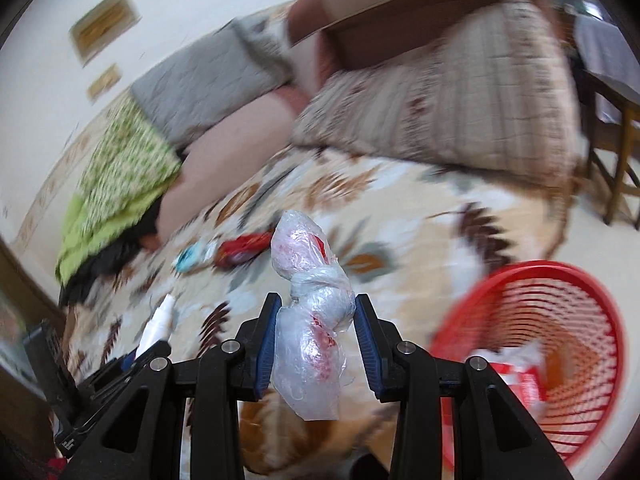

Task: Collect trash
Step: 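Carry the white bottle and plastic bag toward the red wastebasket, then open both tools over the red wastebasket to drop bottle and bag, then move the right tool to the bed and grasp the large red wrapper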

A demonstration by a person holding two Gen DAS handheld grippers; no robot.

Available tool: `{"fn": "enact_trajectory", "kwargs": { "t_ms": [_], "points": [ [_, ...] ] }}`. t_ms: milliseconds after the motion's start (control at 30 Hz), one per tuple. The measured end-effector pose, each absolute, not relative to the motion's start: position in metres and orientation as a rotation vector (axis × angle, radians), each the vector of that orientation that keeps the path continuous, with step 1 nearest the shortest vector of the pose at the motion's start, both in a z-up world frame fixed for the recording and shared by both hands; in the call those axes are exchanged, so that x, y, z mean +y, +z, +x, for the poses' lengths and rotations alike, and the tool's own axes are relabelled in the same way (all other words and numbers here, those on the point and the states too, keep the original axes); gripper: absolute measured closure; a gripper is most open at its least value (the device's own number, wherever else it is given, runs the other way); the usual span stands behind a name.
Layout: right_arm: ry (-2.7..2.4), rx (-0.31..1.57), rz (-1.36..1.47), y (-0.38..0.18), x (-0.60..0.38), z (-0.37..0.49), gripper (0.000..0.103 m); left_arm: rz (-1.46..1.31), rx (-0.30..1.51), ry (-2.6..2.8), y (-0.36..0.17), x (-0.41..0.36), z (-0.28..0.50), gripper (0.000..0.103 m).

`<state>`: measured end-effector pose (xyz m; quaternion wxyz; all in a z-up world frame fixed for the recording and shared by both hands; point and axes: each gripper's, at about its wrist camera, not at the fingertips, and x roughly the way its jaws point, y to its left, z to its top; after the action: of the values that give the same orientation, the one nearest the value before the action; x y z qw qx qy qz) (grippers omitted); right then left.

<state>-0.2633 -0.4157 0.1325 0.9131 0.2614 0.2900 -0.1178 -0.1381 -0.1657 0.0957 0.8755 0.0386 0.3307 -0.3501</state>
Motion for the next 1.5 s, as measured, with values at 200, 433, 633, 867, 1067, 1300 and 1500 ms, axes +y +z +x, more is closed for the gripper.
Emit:
{"fn": "enact_trajectory", "kwargs": {
  "t_ms": [200, 433, 633, 867, 1067, 1300, 1500],
  "points": [
    [-0.371, 0.549, 0.598, 0.141, -0.472, -0.333, 0.062, 0.082, 0.734, -0.95, 0.12, -0.241, -0.175, 0.074],
    [-0.454, 0.553, 0.696, 0.118, -0.514, -0.376, 0.061, 0.104, 0.838, -1.126, 0.116, -0.329, -0.214, 0.074],
    [-0.487, 0.556, 0.748, 0.103, -0.536, -0.383, 0.056, 0.173, 0.846, -1.168, 0.11, -0.379, -0.238, 0.066],
    [-0.502, 0.553, 0.748, 0.104, -0.54, -0.386, 0.047, 0.195, 0.785, -1.138, 0.119, -0.364, -0.242, 0.048],
    [-0.428, 0.565, 0.712, 0.115, -0.514, -0.371, 0.047, 0.202, 0.704, -0.952, 0.123, -0.308, -0.231, 0.035],
    [-0.305, 0.616, 0.512, 0.134, -0.428, -0.324, 0.039, 0.251, 0.621, -0.684, 0.122, -0.218, -0.211, 0.03],
    [-0.225, 0.664, 0.389, 0.139, -0.364, -0.287, 0.037, 0.242, 0.585, -0.51, 0.12, -0.158, -0.202, 0.029]
  ]
}}
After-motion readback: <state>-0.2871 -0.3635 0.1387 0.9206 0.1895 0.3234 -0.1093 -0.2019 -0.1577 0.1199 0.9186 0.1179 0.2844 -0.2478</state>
